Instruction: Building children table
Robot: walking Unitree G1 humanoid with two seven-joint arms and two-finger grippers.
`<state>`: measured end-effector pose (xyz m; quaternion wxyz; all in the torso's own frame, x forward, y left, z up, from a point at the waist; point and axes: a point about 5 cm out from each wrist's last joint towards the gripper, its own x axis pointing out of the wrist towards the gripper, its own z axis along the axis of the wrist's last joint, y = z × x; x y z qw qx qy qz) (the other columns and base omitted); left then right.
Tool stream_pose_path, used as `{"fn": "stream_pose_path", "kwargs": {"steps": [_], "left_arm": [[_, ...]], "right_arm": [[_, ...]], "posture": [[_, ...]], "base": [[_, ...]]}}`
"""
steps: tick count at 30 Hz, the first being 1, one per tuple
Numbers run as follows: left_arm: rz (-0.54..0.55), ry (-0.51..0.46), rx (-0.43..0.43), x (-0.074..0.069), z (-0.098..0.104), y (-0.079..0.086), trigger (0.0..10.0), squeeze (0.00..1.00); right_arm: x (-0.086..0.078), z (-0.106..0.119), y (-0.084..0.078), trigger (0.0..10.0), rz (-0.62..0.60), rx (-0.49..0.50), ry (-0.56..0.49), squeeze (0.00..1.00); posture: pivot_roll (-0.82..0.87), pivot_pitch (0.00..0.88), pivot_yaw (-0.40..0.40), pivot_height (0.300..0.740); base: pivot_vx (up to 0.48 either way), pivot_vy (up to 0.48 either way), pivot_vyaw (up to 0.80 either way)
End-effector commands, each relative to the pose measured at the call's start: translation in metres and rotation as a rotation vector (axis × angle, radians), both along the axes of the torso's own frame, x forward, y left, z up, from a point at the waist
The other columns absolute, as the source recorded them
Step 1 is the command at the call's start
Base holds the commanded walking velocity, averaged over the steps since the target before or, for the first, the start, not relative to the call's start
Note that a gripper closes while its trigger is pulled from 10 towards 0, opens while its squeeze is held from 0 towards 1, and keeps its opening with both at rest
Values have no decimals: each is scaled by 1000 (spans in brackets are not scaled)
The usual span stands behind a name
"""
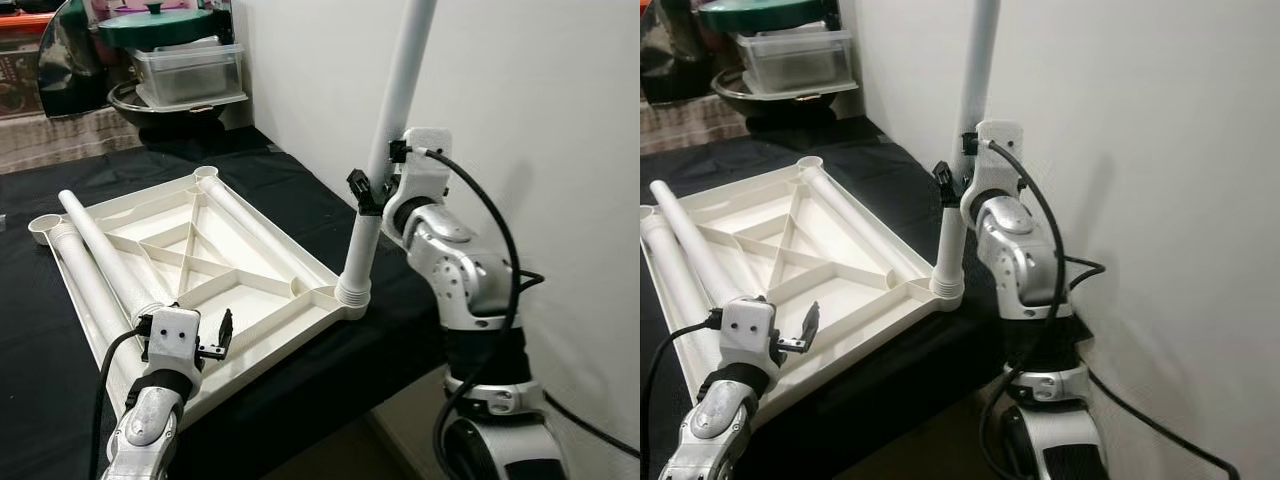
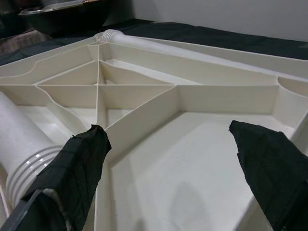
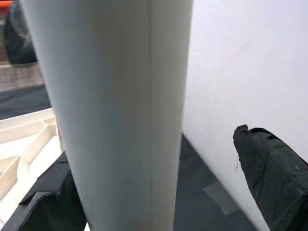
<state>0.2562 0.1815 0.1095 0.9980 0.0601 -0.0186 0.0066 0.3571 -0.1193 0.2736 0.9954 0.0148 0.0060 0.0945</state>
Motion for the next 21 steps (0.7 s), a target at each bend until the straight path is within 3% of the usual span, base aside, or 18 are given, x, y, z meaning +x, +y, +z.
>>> {"fn": "stream_pose_path", "kwargs": {"steps": [1, 4, 7, 10, 11, 18, 20, 21], "left_arm": [[-6, 7, 11, 0, -3, 1, 10000, 0], [-6, 5, 11, 1, -2, 2, 10000, 0], [-6, 4, 11, 1, -2, 2, 10000, 0], [-7, 3, 12, 2, -2, 2, 10000, 0], [-10, 1, 12, 3, -2, 1, 10000, 0], [-12, -2, 15, 5, -2, 1, 10000, 0], [-8, -6, 16, 5, -1, 2, 10000, 0], [-6, -7, 16, 5, 0, 2, 10000, 0]], "right_arm": [[0, 8, 1, 10000, 58, 1, -19, 0], [5, 10, -16, 10000, 171, -59, -16, 0], [11, 8, -27, 10000, 216, -53, -3, 0], [13, 7, -29, 10000, 252, -24, 5, 0], [17, 5, -32, 10000, 319, 18, 18, 0], [31, -8, -43, 10000, 372, 23, 51, 0], [36, -11, -46, 863, 367, 34, 58, 0], [38, -13, -47, 0, 361, 34, 60, 0]], "posture": [[-14, 0, -49, 740], [-15, 0, -48, 740], [-17, 0, -46, 740], [-17, 0, -46, 740], [-12, 0, -44, 740], [-6, 0, -49, 740], [0, 0, -54, 740], [0, 0, -54, 740]], "base": [[0, 0, 0], [0, 0, 0], [0, 0, 0], [0, 0, 0], [0, 0, 0], [0, 0, 0], [0, 0, 0], [0, 0, 0]]}}
